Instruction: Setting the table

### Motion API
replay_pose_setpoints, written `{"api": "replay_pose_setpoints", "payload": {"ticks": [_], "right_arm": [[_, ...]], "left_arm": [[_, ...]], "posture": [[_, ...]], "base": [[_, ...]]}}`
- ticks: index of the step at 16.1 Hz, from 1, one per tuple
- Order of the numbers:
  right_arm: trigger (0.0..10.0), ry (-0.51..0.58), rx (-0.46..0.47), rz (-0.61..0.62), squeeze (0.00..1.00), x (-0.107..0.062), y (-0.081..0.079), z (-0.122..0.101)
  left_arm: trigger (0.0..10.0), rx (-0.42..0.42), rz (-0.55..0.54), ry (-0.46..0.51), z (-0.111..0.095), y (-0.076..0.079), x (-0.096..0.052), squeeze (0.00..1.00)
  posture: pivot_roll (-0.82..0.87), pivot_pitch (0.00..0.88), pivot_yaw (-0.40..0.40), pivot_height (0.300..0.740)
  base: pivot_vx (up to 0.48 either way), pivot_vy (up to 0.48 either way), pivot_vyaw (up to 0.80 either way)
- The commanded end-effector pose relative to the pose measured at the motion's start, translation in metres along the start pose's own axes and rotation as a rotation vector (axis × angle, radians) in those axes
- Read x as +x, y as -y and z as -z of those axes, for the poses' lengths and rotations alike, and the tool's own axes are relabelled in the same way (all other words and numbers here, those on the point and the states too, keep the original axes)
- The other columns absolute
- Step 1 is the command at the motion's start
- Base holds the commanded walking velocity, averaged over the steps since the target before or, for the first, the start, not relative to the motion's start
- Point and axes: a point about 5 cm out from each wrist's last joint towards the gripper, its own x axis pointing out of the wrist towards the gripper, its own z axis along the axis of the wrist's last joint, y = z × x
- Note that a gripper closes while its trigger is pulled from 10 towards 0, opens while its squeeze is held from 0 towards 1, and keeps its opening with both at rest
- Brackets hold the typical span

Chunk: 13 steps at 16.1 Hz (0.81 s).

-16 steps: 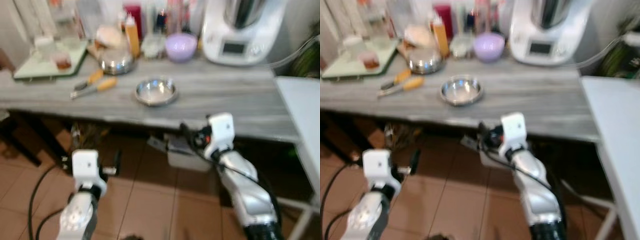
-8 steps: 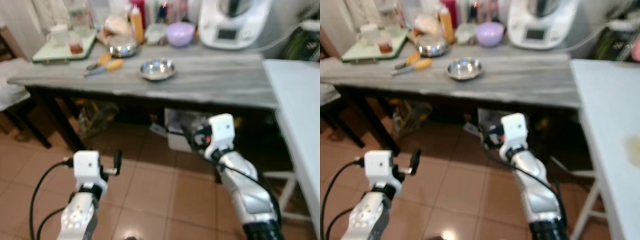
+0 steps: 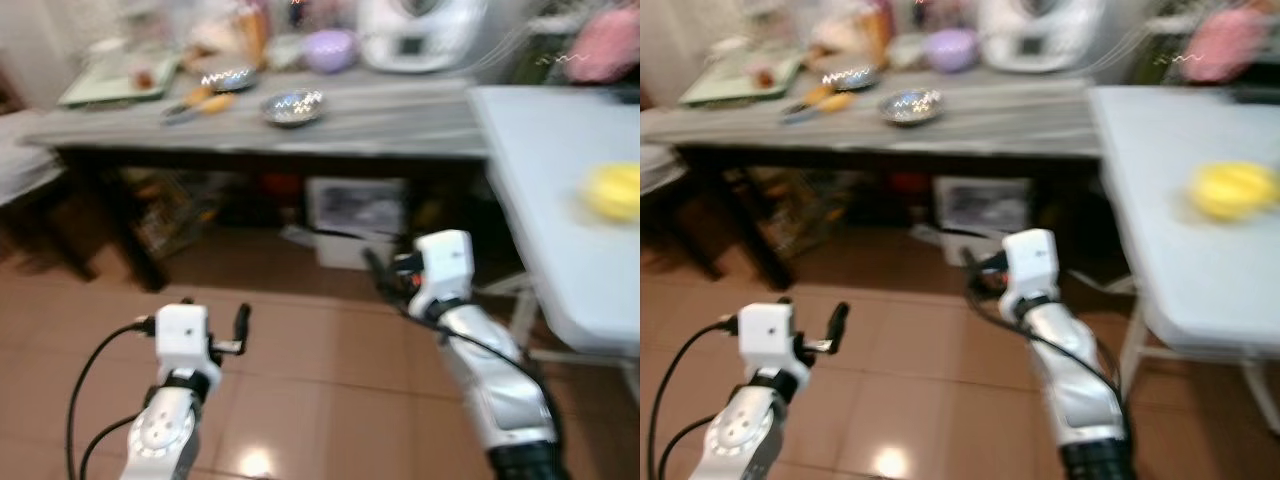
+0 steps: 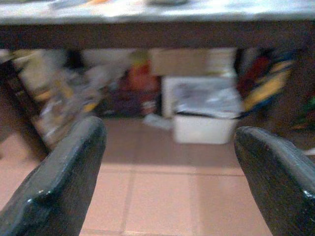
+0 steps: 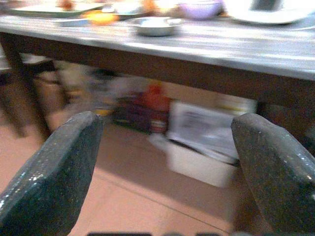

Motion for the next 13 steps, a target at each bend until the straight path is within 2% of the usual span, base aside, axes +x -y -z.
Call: {"api": "replay_pose_setpoints", "payload": {"ticks": [1,3,9,13], "right_arm": [[10.0,0.018,0.012,-0.032,0.0,0.0024,-0.011,-0.0036],[10.0,0.018,0.008,-0.03,0.0,0.002,-0.0107,-0.003],[10.0,0.019,0.005,-0.03,0.0,0.0024,-0.011,-0.0029],[10.0,0.017,0.001,-0.029,0.0,0.002,-0.0111,-0.0024]], "left_arm": [[10.0,0.017,-0.016,-0.011,0.0018,-0.0079,-0.0034,0.0],[10.0,-0.001,-0.002,0.027,-0.003,-0.0086,-0.0034,0.0],[10.0,-0.003,0.035,0.041,-0.0052,-0.0031,-0.003,0.0],[10.0,-0.012,0.048,0.043,-0.0053,-0.002,-0.0038,0.0]], "posture": [[-0.1,0.083,0.037,0.74],[-0.11,0.086,0.039,0.74],[-0.11,0.085,0.041,0.74],[-0.1,0.087,0.041,0.74]], "base": [[0.0,0.0,0.0],[0.0,0.0,0.0],[0.0,0.0,0.0],[0.0,-0.353,0.0]]}}
